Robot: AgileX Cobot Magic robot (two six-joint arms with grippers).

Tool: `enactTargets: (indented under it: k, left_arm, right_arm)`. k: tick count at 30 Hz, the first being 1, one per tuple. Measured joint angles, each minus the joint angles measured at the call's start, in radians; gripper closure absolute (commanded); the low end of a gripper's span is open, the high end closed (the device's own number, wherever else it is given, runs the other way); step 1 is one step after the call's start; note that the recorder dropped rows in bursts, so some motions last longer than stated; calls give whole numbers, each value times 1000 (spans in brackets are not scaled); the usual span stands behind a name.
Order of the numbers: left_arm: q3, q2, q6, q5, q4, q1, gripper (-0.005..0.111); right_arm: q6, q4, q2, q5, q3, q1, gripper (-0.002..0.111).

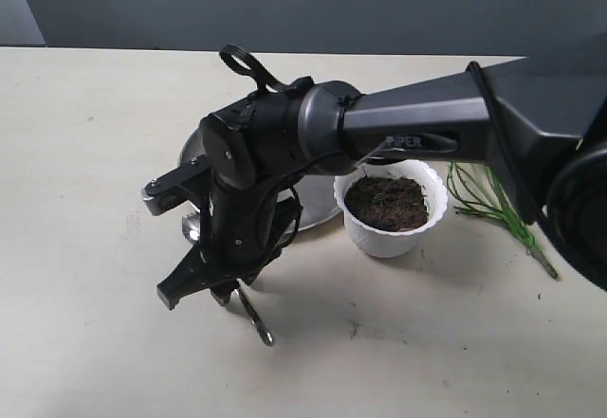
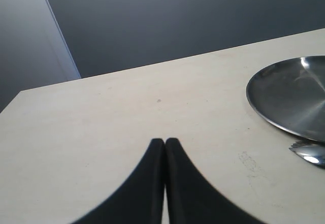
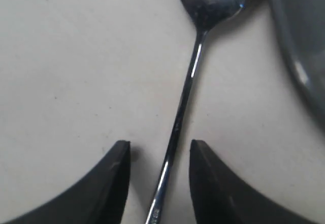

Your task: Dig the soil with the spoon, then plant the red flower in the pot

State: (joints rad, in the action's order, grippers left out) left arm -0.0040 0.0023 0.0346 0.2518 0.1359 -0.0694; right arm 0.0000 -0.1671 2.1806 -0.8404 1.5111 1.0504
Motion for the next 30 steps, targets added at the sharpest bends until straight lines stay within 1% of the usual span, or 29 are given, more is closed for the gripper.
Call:
enactTargets:
  k: [4,6,8,12,13,25,30]
  left_arm:
    - [0,0,0,0,0,0,106]
    - [0,0,0,0,0,0,106]
    - [0,0,0,0,0,0,106]
    - [0,0,0,0,0,0,106]
    - [0,0,0,0,0,0,106]
    - [0,0,0,0,0,0,106]
    - [0,0,0,0,0,0,106]
  right_arm:
    - [0,2,13,-10,4,0,70]
    - [0,2,15,-19,5,0,72]
    - [0,2,17,-29,6,0,79]
    - [0,6,22,-56,13,-2,106]
    - [0,6,22,-65,15,-2,108]
    - [0,-1,19,-135,15,-2,109]
    - [0,2,-46,-154,9,-2,109]
